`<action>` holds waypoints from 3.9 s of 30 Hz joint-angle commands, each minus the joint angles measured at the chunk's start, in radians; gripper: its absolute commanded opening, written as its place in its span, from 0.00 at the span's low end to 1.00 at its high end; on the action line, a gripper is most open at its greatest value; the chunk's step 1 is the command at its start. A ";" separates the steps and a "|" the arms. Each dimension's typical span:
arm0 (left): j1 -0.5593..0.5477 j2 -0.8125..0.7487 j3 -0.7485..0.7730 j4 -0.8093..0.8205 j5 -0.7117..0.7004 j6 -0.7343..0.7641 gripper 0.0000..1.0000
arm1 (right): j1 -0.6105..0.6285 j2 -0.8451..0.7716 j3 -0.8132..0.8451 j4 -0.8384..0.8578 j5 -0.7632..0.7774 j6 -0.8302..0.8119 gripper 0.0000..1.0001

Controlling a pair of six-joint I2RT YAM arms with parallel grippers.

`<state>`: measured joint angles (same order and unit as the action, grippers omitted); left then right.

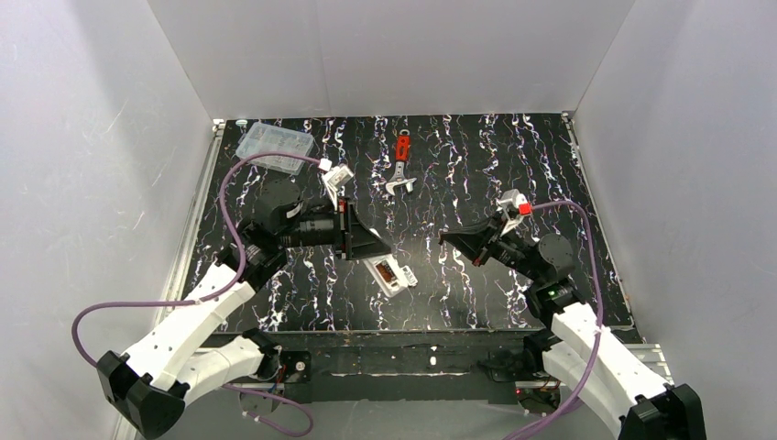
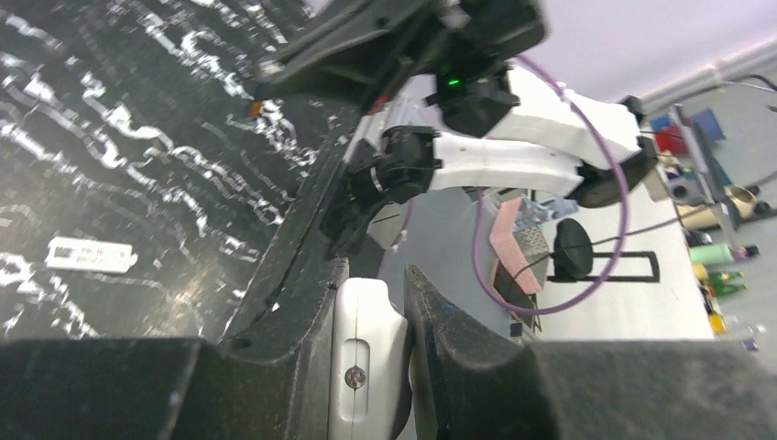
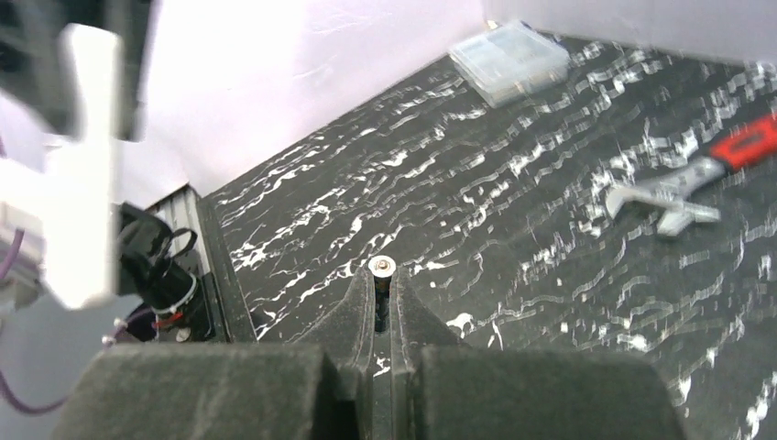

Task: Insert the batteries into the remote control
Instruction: Place the battery at the center of the board.

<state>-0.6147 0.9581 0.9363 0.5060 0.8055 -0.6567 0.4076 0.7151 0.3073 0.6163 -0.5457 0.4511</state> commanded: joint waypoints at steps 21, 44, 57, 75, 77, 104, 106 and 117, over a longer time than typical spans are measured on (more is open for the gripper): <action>0.004 0.046 0.100 -0.207 -0.091 0.085 0.00 | 0.001 -0.093 0.591 -0.756 -0.594 -0.911 0.01; 0.004 0.060 0.010 0.239 0.019 -0.124 0.00 | 0.000 -0.098 0.579 -0.630 -0.519 -0.774 0.01; -0.002 0.014 0.187 0.311 0.128 -0.180 0.00 | 0.000 -0.084 0.521 -0.454 -0.390 -0.614 0.01; -0.001 -0.008 0.124 0.210 -0.054 -0.134 0.00 | 0.001 -0.113 0.459 -0.312 -0.062 -0.338 0.01; -0.002 -0.026 0.095 0.167 -0.129 -0.109 0.00 | 0.001 -0.109 0.465 -0.312 -0.029 -0.302 0.01; -0.002 -0.105 -0.042 -0.080 -0.563 0.000 0.00 | 0.002 0.428 0.621 -1.182 0.516 0.564 0.01; -0.002 -0.117 -0.036 -0.112 -0.564 0.010 0.00 | 0.003 0.487 0.572 -1.145 0.500 0.599 0.01; -0.001 -0.144 -0.034 -0.165 -0.568 0.017 0.00 | 0.006 0.767 0.530 -0.986 0.461 0.719 0.01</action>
<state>-0.6163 0.8421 0.8719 0.3325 0.2424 -0.6590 0.4076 1.3983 0.8021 -0.4309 -0.0631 1.1191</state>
